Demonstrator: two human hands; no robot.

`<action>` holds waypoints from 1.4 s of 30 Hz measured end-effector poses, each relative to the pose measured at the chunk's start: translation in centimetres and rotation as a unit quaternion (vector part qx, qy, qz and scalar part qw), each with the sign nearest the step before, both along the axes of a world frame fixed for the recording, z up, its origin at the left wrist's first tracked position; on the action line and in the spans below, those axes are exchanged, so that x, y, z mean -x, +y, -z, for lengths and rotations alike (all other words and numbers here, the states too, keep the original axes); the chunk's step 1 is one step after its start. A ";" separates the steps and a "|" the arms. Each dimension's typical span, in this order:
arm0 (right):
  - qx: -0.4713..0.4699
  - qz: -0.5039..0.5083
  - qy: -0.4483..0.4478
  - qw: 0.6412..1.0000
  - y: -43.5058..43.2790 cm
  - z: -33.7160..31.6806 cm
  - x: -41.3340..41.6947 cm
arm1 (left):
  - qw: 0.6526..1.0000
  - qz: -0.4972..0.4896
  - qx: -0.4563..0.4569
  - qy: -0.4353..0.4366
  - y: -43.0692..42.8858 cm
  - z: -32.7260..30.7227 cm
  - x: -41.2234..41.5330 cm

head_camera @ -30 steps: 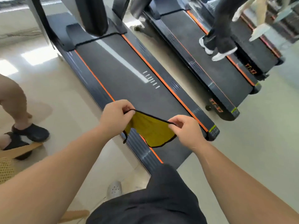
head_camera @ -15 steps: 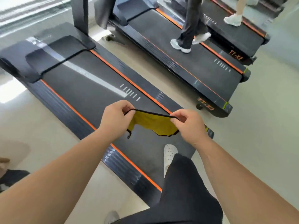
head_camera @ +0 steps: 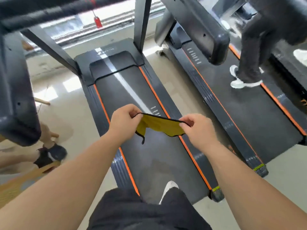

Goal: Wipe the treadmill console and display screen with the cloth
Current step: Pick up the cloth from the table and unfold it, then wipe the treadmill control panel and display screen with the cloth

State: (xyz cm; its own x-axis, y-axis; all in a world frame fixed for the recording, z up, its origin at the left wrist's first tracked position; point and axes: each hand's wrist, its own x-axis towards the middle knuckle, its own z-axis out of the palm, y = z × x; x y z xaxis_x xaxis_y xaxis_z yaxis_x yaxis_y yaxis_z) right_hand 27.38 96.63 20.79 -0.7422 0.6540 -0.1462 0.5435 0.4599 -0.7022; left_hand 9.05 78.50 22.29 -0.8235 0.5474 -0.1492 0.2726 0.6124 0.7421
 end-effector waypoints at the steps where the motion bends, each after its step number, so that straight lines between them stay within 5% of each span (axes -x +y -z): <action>1: -0.006 -0.012 0.005 1.000 0.7 -1.8 1.2 | 1.000 -0.018 -0.010 -0.007 0.1 -1.6 0.8; 6: -0.024 -0.092 0.037 0.995 3.4 -9.3 8.2 | 0.992 -0.089 -0.087 -0.029 0.5 -8.8 5.6; 12: -0.113 -0.150 0.098 0.977 7.2 -15.8 20.9 | 0.981 -0.136 -0.134 0.043 2.2 -13.8 15.6; 20: -0.216 -0.092 0.098 0.967 11.8 -20.1 37.5 | 0.979 -0.118 -0.148 0.073 7.9 -16.4 31.1; 33: -0.109 0.064 0.206 0.970 21.4 -21.4 58.2 | 0.985 -0.064 -0.126 0.102 19.9 -18.7 52.2; 38: -0.048 0.069 0.256 0.963 26.8 -19.9 67.5 | 0.980 -0.109 -0.138 0.096 25.1 -17.9 57.8; 42: -0.009 0.046 0.249 0.967 30.0 -18.8 73.1 | 0.989 -0.109 -0.064 0.073 28.4 -16.9 61.0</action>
State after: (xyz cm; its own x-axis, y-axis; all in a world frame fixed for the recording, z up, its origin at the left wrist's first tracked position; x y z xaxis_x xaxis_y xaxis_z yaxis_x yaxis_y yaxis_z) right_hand -45.73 126.60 39.58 -0.6567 0.7191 0.2273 0.1789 0.4413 -0.8793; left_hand -51.99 106.90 39.17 -0.9317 0.3612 0.0394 0.2548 0.5722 0.7795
